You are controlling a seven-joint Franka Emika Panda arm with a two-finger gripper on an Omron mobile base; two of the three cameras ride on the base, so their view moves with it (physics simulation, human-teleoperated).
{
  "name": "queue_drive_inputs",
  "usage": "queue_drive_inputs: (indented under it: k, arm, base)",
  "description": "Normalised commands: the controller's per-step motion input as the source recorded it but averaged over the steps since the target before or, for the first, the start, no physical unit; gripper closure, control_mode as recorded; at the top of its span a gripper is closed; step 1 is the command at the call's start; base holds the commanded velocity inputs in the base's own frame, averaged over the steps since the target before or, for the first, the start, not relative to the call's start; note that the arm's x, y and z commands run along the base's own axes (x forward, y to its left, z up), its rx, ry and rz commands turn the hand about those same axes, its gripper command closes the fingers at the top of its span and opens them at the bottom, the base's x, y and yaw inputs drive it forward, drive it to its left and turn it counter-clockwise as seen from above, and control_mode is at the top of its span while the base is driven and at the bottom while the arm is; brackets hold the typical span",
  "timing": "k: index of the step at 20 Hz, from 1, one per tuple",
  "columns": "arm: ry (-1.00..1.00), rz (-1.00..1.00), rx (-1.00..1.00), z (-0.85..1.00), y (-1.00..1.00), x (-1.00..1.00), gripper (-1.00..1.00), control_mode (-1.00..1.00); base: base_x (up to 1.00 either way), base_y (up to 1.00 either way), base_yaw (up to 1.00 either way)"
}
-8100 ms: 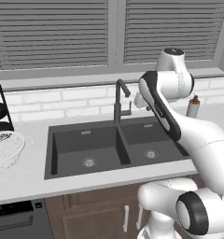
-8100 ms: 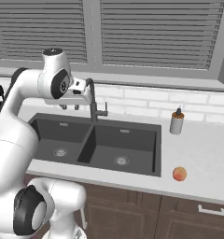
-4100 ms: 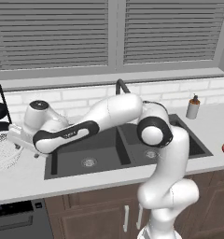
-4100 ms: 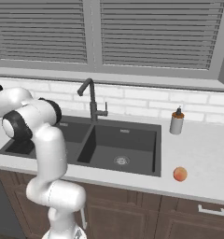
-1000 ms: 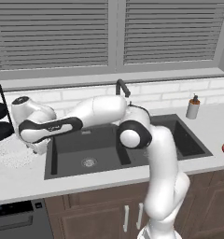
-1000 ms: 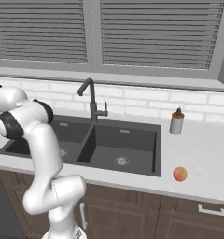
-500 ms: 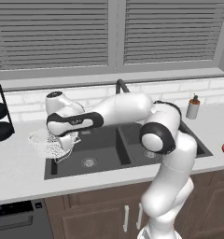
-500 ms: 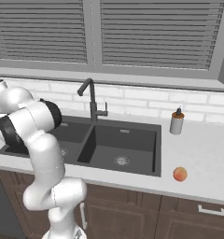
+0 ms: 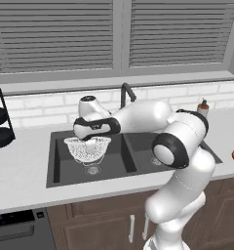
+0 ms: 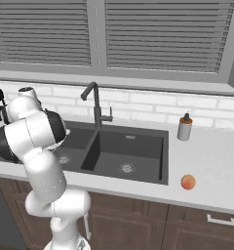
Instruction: Put the colander in the sink, put the peach in the colander, and turn on the sink faucet and pour water over the colander.
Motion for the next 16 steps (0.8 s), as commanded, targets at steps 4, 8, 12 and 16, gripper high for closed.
queue_drive_inputs:
  k: [4,8,12,16]
  arm:
    - [0.00,-0.34,-0.13,-0.28,0.00,0.40,1.00,-1.00]
    - [0.00,-0.34,-0.16,-0.36,0.13,0.42,1.00,-1.00]
    - [0.00,-0.35,-0.15,-0.34,0.24,0.46,1.00,-1.00]
    - [0.00,-0.31,-0.12,-0.36,0.41,0.41,1.00,-1.00]
  base:
    - [0.00,0.00,0.00]
    - [0.00,0.00,0.00]
    - [0.00,0.00,0.00]
    - [0.00,0.00,0.00]
